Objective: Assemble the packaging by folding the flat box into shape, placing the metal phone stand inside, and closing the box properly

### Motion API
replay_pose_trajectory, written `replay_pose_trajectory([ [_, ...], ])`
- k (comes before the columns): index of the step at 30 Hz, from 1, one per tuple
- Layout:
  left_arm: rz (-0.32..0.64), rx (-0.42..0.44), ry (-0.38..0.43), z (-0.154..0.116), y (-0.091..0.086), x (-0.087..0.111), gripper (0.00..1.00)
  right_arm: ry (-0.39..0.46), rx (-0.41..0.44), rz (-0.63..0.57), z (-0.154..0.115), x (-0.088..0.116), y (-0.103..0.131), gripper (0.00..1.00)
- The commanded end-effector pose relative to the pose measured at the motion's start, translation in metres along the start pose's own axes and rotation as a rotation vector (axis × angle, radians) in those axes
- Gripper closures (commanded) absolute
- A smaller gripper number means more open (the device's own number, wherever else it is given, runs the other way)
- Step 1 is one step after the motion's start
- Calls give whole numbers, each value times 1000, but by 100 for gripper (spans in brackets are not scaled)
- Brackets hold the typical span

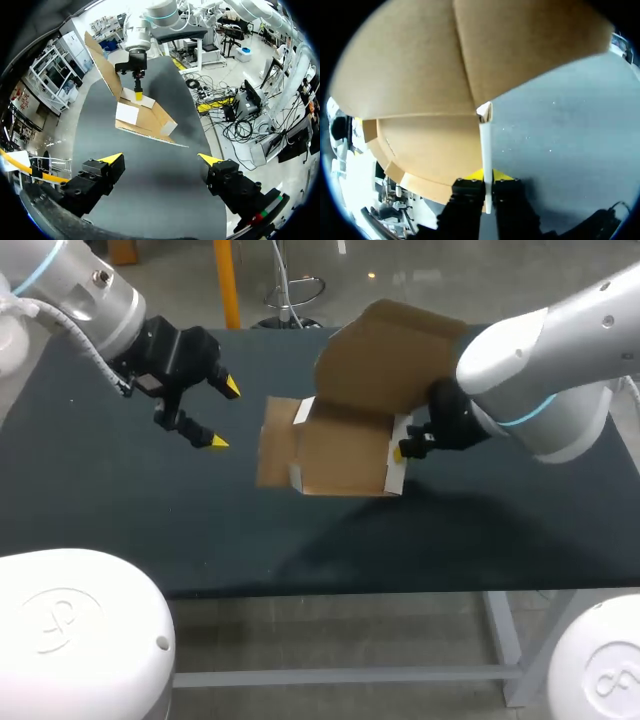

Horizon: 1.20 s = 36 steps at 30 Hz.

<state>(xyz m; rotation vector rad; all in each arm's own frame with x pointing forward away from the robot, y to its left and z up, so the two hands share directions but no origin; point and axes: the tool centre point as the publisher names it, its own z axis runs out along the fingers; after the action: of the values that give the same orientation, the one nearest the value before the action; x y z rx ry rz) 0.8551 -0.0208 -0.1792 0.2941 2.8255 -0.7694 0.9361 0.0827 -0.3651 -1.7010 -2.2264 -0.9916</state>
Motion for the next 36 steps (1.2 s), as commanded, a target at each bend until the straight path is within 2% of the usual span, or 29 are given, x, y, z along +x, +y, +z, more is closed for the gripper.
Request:
replay_pose_trajectory([
  [1,2,-20,2,0,0,-2,0,-63,245,30,-5,1,0,100],
  [10,-30,-19,-17,4,9,-3,0,-123,345,176,-1,-4,-18,100],
  [15,-43,-12,-12,8,10,-5,0,-173,402,199,3,-3,-25,100],
  [18,-51,-11,-16,10,11,-6,0,-251,424,219,2,1,-30,100],
  [20,-67,-22,-21,10,11,-7,0,-338,432,241,-1,3,-34,100],
  [21,-78,-22,-23,10,13,-8,0,-420,422,257,-5,4,-36,100],
  [36,-79,-25,-24,10,12,-8,0,-421,434,268,-2,7,-34,100],
])
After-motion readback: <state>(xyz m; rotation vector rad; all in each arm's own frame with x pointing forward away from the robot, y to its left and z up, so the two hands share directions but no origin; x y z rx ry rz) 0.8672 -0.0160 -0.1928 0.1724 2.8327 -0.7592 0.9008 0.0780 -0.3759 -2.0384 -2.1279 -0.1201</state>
